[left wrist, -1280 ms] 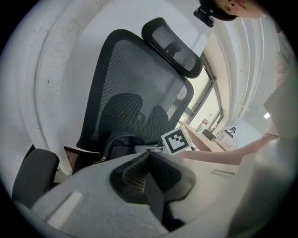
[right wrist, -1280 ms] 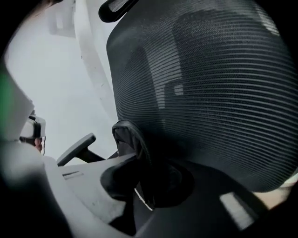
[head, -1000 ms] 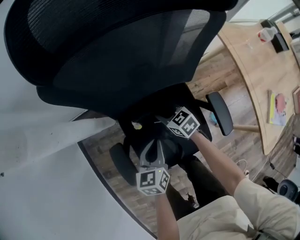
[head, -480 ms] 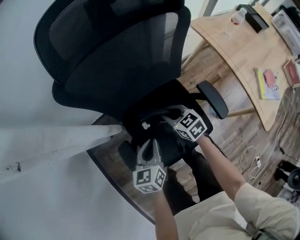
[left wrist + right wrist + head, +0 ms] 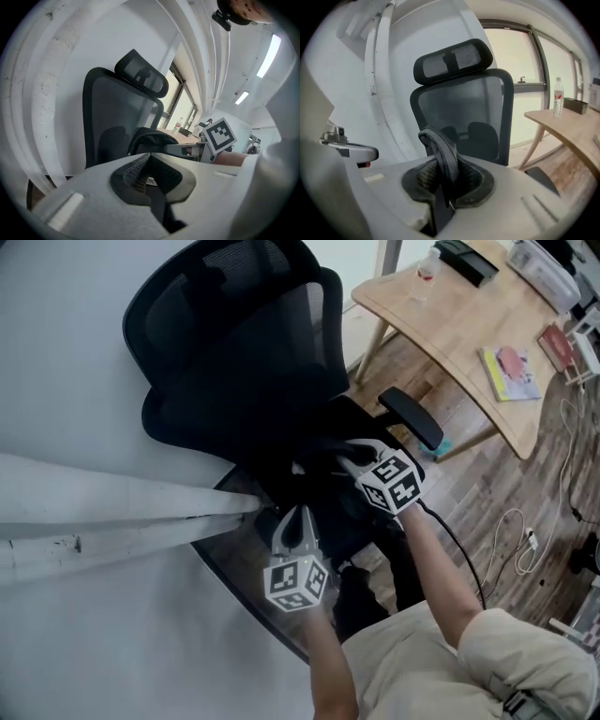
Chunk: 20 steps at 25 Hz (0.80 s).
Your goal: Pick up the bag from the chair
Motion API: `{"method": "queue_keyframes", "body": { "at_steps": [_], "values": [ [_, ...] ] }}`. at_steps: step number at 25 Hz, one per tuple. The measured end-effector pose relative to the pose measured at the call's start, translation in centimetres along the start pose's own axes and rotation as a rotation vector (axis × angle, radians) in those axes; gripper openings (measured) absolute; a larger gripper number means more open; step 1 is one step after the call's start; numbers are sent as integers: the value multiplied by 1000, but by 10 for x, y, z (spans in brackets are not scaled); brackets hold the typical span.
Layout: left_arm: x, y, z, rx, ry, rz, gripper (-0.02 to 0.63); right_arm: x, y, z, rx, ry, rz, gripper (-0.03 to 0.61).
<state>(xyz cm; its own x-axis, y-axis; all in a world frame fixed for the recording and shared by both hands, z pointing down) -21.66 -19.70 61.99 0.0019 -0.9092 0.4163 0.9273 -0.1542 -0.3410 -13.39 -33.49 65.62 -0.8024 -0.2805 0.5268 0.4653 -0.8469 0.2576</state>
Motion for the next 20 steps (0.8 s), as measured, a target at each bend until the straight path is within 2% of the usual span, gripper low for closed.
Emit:
{"method": "queue_keyframes", "body": {
  "at_steps": [6,11,17,20],
  "values": [
    [-38,13,-21,3,22,19,6,-53,-26,-24,18,49,79,63],
    [-54,19,-35,28,30,41,6,-83,-45,-37,54,99,103,63],
    [-73,33,-62,110,33,54,6,-112,-60,-52,65,119,147,63],
    [-77,43,-76,128,35,89,7,-125,-64,-63,63,130,166,63]
  ]
}}
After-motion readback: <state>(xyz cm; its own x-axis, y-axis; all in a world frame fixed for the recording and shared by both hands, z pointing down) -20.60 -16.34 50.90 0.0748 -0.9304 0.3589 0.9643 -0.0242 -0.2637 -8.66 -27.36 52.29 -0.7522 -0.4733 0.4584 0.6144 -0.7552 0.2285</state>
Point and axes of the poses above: the fingertips, and each gripper's own axes: x forward along the fingers, y to its right, z out of its underside, the point moved 2 cm from there along -x, backward along the fingers, and after that the axes turned 3 degrees about -z, right-handed, at the moved point
